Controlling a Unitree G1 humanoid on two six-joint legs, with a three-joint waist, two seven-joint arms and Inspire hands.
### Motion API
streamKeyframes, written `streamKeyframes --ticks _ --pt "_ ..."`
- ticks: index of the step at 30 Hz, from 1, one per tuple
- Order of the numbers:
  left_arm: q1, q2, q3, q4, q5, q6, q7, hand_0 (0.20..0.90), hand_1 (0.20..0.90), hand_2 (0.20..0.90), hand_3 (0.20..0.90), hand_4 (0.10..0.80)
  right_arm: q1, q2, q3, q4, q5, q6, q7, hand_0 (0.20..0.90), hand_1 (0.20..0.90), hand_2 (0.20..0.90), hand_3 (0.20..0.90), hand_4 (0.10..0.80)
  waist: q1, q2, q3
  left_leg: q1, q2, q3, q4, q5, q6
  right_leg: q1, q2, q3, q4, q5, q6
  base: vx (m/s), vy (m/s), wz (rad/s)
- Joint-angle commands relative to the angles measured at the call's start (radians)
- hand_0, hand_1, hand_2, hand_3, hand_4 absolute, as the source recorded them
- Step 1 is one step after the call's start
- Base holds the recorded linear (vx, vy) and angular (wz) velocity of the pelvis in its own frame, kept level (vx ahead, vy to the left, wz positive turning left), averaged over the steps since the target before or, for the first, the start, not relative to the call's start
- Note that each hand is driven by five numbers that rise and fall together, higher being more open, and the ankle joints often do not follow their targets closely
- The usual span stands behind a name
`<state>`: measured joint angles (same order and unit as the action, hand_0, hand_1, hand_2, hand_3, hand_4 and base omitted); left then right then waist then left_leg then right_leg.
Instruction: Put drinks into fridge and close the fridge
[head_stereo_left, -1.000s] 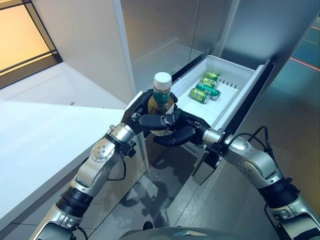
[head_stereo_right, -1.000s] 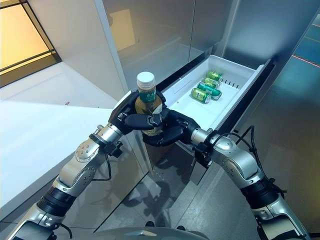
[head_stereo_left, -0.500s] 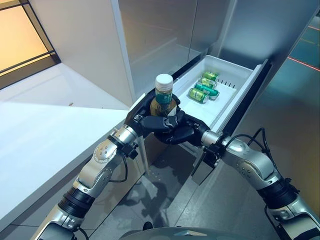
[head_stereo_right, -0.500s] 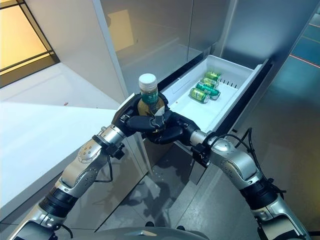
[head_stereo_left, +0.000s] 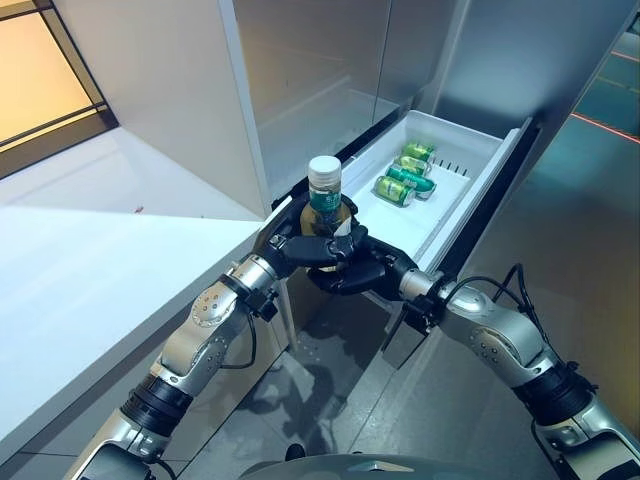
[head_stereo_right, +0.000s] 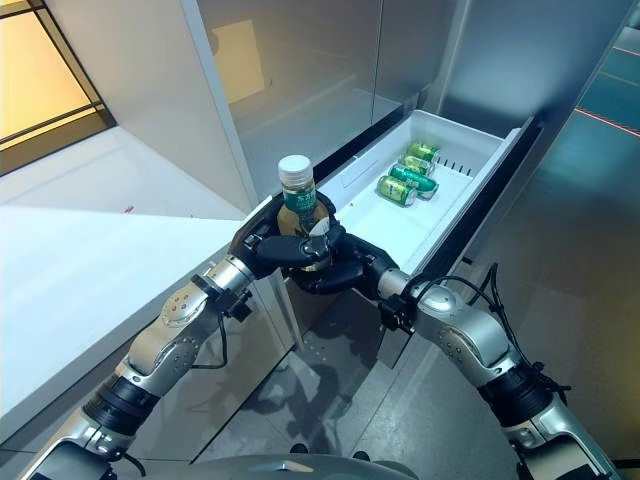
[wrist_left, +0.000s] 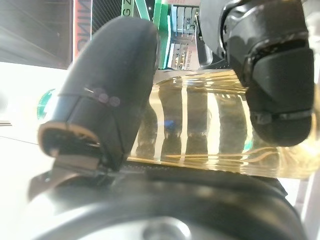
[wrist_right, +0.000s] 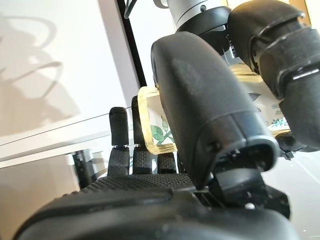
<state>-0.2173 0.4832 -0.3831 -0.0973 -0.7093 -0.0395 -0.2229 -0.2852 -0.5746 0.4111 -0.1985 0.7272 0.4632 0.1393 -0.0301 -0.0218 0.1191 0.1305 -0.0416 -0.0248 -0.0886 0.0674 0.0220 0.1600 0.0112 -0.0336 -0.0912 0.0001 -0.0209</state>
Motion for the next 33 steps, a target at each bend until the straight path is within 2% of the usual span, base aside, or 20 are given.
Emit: streamKeyframes --ticks 1,5,6,7,8,9,11,12,14,15,16,19,33 --pt "-0.121 -0.173 -0.224 -0.103 -0.127 -0.062 -0.187 0.300 0.300 0.300 0.200 0.100 -0.155 0.157 -0.038 -0.107 0.102 -0.127 -0.025 0.300 0.300 0.300 0.200 0.100 -0.002 -0.028 -0.096 -0.007 0.024 0.060 0.001 -0.074 0.002 -0.045 -0.039 -0.006 0.004 0.047 0.080 0.000 0.000 0.00" --pt "-0.114 -0.171 -0.263 -0.082 -0.123 -0.045 -0.183 0.300 0.300 0.300 0.200 0.100 -0.165 0.156 -0.032 -0.098 0.103 -0.140 -0.048 0.300 0.300 0.300 0.200 0.100 -0.003 -0.028 -0.094 -0.006 0.022 0.058 0.001 -0.077 0.004 -0.046 -0.039 -0.006 0.004 0.047 0.082 0.000 0.000 0.00" --pt "-0.106 -0.171 -0.270 -0.078 -0.117 -0.046 -0.177 0.328 0.328 0.328 0.233 0.133 -0.165 0.157 -0.033 -0.096 0.098 -0.146 -0.053 0.300 0.300 0.300 0.200 0.100 -0.002 -0.028 -0.093 -0.006 0.022 0.058 0.001 -0.078 0.005 -0.046 -0.039 -0.006 0.004 0.046 0.082 0.000 0.000 0.00" --pt "-0.103 -0.170 -0.274 -0.076 -0.119 -0.045 -0.173 0.328 0.328 0.328 0.233 0.133 -0.166 0.156 -0.034 -0.095 0.097 -0.149 -0.056 0.300 0.300 0.300 0.200 0.100 -0.002 -0.028 -0.092 -0.005 0.021 0.058 0.001 -0.078 0.005 -0.046 -0.040 -0.006 0.004 0.046 0.082 0.000 0.000 0.00" --pt "-0.097 -0.168 -0.280 -0.072 -0.114 -0.053 -0.166 0.446 0.446 0.446 0.370 0.270 -0.170 0.154 -0.034 -0.093 0.094 -0.152 -0.065 0.300 0.300 0.300 0.200 0.100 -0.001 -0.028 -0.092 -0.006 0.021 0.058 0.001 -0.077 0.005 -0.046 -0.040 -0.006 0.004 0.046 0.082 0.000 0.000 0.00" --pt "-0.095 -0.167 -0.282 -0.067 -0.109 -0.058 -0.163 0.462 0.462 0.462 0.389 0.289 -0.172 0.153 -0.034 -0.090 0.084 -0.157 -0.071 0.300 0.300 0.300 0.200 0.100 0.000 -0.028 -0.091 -0.007 0.021 0.058 0.001 -0.077 0.005 -0.046 -0.040 -0.005 0.004 0.046 0.082 0.000 0.000 0.00" --pt "-0.094 -0.165 -0.283 -0.063 -0.097 -0.066 -0.155 0.446 0.446 0.446 0.370 0.270 -0.176 0.153 -0.035 -0.085 0.064 -0.166 -0.075 0.300 0.300 0.300 0.200 0.100 0.000 -0.027 -0.090 -0.007 0.020 0.057 0.001 -0.077 0.006 -0.047 -0.039 -0.005 0.004 0.046 0.082 0.000 0.000 0.00" --pt "-0.096 -0.164 -0.284 -0.063 -0.079 -0.070 -0.149 0.465 0.465 0.465 0.392 0.292 -0.180 0.155 -0.035 -0.084 0.057 -0.165 -0.083 0.300 0.300 0.300 0.200 0.100 0.001 -0.027 -0.089 -0.006 0.020 0.057 0.001 -0.077 0.006 -0.047 -0.039 -0.005 0.004 0.047 0.082 0.000 0.000 0.00" --pt "-0.097 -0.159 -0.283 -0.065 -0.033 -0.079 -0.138 0.545 0.545 0.545 0.485 0.385 -0.187 0.157 -0.039 -0.080 0.052 -0.163 -0.094 0.300 0.300 0.300 0.200 0.100 0.004 -0.028 -0.088 -0.006 0.020 0.056 0.001 -0.077 0.006 -0.046 -0.039 -0.007 0.004 0.047 0.081 0.000 0.000 0.00" --pt "-0.098 -0.158 -0.283 -0.065 -0.028 -0.080 -0.137 0.808 0.808 0.808 0.793 0.693 -0.187 0.157 -0.040 -0.080 0.051 -0.164 -0.095 0.300 0.300 0.300 0.200 0.100 0.004 -0.028 -0.088 -0.006 0.020 0.056 0.001 -0.077 0.006 -0.046 -0.039 -0.007 0.004 0.046 0.081 0.000 0.000 0.00" --pt "-0.101 -0.149 -0.282 -0.067 -0.015 -0.088 -0.124 0.900 0.900 0.900 0.900 0.800 -0.190 0.154 -0.045 -0.075 0.044 -0.170 -0.099 0.300 0.300 0.300 0.200 0.100 0.005 -0.028 -0.088 -0.006 0.019 0.053 0.001 -0.076 0.005 -0.046 -0.038 -0.007 0.004 0.047 0.081 0.000 0.000 0.00" --pt "-0.105 -0.147 -0.271 -0.070 -0.028 -0.089 -0.099 0.900 0.900 0.900 0.900 0.800 -0.195 0.153 -0.050 -0.070 0.032 -0.180 -0.112 0.300 0.300 0.300 0.200 0.100 0.006 -0.027 -0.089 -0.006 0.019 0.052 0.001 -0.077 0.006 -0.045 -0.038 -0.006 0.004 0.046 0.081 0.000 0.000 0.00" --pt "-0.117 -0.119 -0.104 -0.132 0.032 -0.212 0.063 0.900 0.900 0.900 0.900 0.800 -0.206 0.139 -0.123 -0.042 -0.032 -0.210 -0.155 0.300 0.300 0.300 0.200 0.100 0.028 -0.028 -0.090 -0.004 0.017 0.035 0.001 -0.068 0.002 -0.041 -0.040 -0.025 0.006 0.049 0.069 0.000 0.000 0.00"
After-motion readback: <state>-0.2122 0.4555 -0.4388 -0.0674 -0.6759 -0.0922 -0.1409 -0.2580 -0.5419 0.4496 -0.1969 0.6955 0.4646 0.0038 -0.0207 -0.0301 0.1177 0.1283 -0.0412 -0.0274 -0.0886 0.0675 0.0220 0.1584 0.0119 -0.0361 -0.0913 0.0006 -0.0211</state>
